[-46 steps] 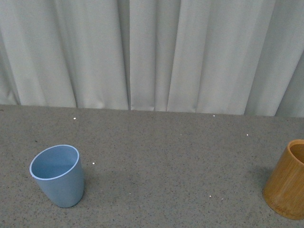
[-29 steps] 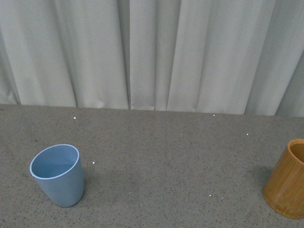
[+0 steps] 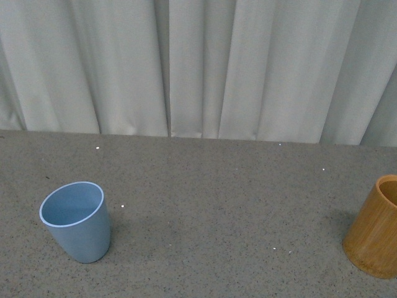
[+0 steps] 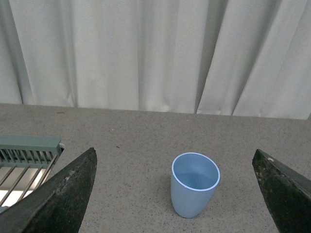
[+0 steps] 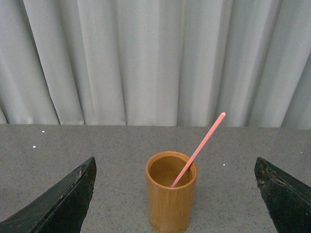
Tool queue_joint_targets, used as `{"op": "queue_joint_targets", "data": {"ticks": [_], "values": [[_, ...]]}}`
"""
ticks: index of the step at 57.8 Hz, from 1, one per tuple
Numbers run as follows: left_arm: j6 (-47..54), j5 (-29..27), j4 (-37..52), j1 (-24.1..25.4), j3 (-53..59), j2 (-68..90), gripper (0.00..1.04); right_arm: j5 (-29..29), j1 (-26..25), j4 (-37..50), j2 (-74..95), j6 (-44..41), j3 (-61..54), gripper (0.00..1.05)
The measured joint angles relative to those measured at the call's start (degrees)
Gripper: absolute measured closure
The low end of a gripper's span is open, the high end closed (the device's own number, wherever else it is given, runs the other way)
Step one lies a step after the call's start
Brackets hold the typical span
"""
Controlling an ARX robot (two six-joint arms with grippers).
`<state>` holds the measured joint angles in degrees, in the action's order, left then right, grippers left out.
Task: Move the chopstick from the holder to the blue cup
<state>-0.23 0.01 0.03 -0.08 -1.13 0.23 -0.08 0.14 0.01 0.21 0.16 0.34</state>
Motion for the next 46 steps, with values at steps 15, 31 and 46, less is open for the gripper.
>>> {"op": "queue_joint_targets", "data": {"ticks": [15,31,46], "values": [[0.0,0.0,0.0,0.0,0.0,0.0,0.08,0.0,0.0,0.0,0.0,0.0,0.0,0.1],[0.0,0.0,0.0,0.0,0.0,0.0,0.07,0.0,0.0,0.0,0.0,0.0,0.0,0.1],[0.0,0.0,0.0,0.0,0.0,0.0,0.07,0.0,0.0,0.0,0.0,0.0,0.0,0.1]]}}
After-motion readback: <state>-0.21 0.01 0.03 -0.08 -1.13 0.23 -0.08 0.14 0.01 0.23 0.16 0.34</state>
